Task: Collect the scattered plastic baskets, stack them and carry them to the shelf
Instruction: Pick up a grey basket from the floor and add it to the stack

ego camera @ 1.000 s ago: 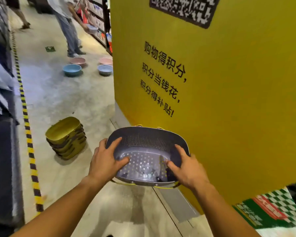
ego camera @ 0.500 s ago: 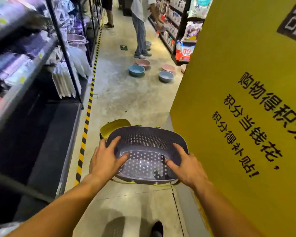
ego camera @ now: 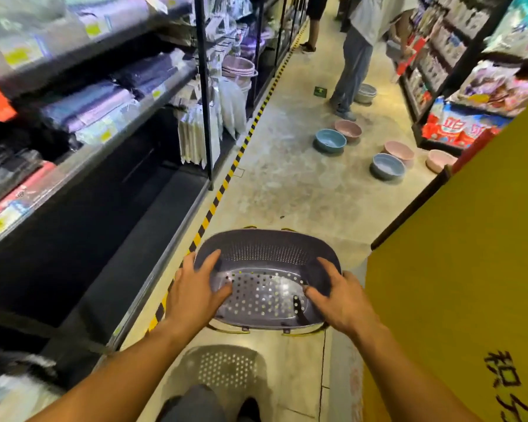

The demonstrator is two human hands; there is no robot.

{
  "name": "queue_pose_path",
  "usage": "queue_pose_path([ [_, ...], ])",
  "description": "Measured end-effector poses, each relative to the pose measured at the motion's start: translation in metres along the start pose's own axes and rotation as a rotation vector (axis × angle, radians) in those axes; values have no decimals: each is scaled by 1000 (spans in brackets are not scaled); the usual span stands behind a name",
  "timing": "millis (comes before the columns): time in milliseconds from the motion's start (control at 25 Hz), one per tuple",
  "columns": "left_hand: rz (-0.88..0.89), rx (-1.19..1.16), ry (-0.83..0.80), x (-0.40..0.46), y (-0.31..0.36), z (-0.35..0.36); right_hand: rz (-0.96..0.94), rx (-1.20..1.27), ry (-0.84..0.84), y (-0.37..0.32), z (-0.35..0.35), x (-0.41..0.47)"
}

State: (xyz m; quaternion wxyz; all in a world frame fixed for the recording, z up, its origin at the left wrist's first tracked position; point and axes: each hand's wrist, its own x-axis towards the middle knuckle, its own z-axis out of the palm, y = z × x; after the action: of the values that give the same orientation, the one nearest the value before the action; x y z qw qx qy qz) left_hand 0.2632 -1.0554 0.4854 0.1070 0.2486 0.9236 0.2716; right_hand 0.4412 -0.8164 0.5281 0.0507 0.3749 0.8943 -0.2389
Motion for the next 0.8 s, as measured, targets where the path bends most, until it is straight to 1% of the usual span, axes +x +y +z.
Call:
queue_pose_path([
  [200,-135,15,10,59,6,31,-29,-15,-108,-1,3,103],
  [360,-186,-34,-19,116,-12,57,-37,-22,-143,-13,21,181],
  [480,-244,-26,-64,171,-28,78,-22,-10,-179,-18,42,244],
  [600,-256,-61,-75,221,-49,112,-18,-11,-204,-12,76,309],
  [720,-231,18,-30,256,-74,161,-9,-12,-219,2,122,365],
  [800,-287,49,-59,270,-91,200,-2,-17,-247,14,156,395],
])
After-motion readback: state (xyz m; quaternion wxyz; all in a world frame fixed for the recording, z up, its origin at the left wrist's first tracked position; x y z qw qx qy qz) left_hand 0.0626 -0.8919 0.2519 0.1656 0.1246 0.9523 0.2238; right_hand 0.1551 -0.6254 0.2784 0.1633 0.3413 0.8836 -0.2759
